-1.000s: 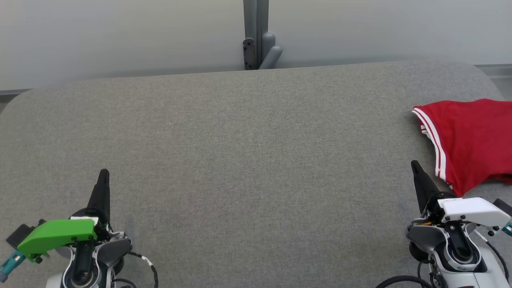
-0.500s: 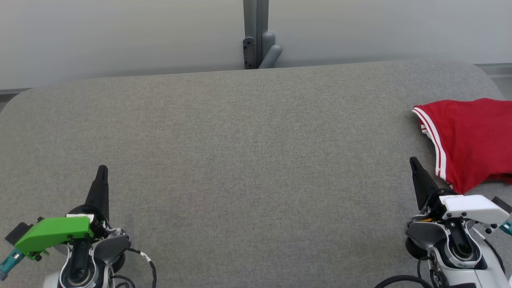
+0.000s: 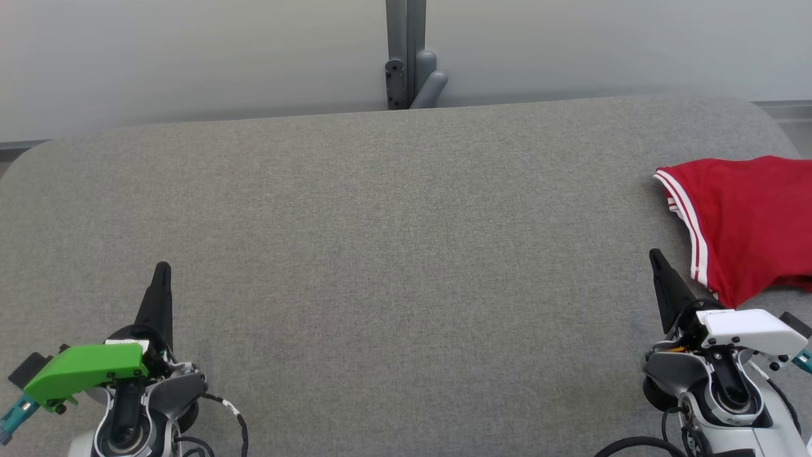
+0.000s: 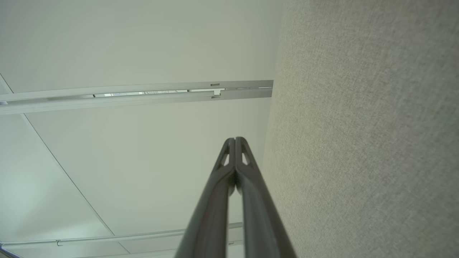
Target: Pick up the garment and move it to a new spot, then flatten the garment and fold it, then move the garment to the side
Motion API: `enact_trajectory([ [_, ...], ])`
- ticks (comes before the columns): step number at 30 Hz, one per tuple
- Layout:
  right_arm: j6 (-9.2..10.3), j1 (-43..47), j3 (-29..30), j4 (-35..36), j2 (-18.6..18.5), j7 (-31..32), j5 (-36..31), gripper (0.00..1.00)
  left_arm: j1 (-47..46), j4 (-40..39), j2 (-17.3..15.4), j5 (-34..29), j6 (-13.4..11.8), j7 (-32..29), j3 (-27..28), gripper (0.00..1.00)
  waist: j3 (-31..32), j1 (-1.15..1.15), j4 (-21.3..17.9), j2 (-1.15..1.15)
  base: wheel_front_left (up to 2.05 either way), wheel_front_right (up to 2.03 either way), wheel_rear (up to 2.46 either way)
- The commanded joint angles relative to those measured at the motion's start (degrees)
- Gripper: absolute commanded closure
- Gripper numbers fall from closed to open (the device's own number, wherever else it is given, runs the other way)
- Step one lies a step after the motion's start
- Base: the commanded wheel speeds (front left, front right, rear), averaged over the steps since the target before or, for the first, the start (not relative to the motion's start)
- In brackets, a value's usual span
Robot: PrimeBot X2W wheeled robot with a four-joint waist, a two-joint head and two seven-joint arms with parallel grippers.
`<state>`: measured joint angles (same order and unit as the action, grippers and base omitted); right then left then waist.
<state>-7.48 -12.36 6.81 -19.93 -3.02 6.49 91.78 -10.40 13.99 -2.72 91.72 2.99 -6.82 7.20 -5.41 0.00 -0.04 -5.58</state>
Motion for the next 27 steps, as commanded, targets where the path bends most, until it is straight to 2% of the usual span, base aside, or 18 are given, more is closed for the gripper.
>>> enact_trajectory([
  [1,-0.02,-0.37,-0.03,-0.02,-0.42,-0.07,0.47,1.0,-0.84,-0.02,-0.29,0.11,-0.25,-0.13,0.09,1.0,0.0,0.0,0.0,0.0,0.0,0.0,0.0],
  [27,-0.02,-0.34,-0.27,0.0,-0.57,-0.27,0.61,1.0,-0.83,-0.02,-0.29,0.11,-0.25,-0.12,0.09,1.0,0.0,0.0,0.0,0.0,0.0,0.0,0.0],
])
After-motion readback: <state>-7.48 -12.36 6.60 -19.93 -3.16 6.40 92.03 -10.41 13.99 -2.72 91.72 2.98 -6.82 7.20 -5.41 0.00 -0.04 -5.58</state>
